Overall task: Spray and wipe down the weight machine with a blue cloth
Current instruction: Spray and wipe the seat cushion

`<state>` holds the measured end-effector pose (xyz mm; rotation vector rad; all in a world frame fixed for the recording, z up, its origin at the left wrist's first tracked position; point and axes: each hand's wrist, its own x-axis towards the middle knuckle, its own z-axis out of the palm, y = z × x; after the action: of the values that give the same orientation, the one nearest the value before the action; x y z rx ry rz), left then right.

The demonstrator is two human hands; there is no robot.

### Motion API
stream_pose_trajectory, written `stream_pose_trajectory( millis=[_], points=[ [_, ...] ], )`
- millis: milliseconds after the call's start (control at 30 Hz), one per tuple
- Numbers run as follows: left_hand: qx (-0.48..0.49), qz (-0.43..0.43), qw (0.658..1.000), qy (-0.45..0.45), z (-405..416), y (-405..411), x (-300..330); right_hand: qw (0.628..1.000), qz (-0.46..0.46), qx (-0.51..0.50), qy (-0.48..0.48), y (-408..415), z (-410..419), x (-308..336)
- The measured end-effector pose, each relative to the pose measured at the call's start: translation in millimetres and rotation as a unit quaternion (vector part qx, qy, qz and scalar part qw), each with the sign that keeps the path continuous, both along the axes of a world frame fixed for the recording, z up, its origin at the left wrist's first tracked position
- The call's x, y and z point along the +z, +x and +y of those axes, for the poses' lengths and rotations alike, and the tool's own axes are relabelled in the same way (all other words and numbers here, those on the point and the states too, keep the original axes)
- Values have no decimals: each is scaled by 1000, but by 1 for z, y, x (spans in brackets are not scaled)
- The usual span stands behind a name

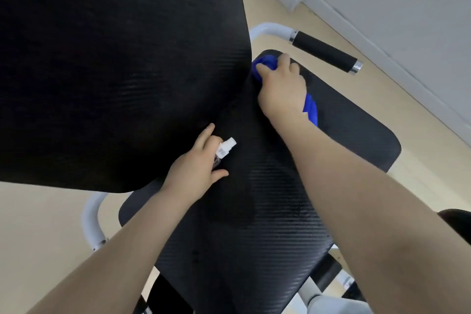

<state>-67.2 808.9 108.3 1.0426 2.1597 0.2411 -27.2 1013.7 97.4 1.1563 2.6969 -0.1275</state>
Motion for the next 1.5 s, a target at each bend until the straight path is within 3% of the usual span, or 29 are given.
stream_pose_trajectory(
  millis=[67,167,300,433,567,633,767,900,1067,1133,1233,1367,1500],
  points=[
    [8,-2,1000,-13,6,1,-1,997,21,66,-13,1,-19,-3],
    [13,-4,999,-32,12,0,1,989,5,147,-14,6,19,4],
    [23,-2,999,-31,13,0,-4,999,-26,35,10,0,74,1],
    [40,-9,999,-27,13,-1,-6,999,-4,30,-10,-6,56,2],
    [51,-17,998,-33,15,0,-2,981,9,185,-63,10,1,8],
    [53,-19,998,-31,16,0,-2,966,-12,252,-47,12,8,11],
    [52,-16,998,-41,15,0,-4,992,-26,123,0,33,73,16],
    [57,-18,997,-41,16,1,-4,998,0,61,-24,83,50,17],
    [68,-18,997,-43,16,5,2,979,-17,172,-109,123,-3,32],
    [68,-9,997,-40,15,7,2,980,-25,185,-73,124,20,30],
    [66,10,997,-31,11,12,0,997,-27,68,11,120,56,25],
    [79,55,995,-3,4,24,0,997,54,-45,23,130,26,19],
    [39,97,994,15,1,44,9,987,44,142,-65,178,-23,28]
  ],
)
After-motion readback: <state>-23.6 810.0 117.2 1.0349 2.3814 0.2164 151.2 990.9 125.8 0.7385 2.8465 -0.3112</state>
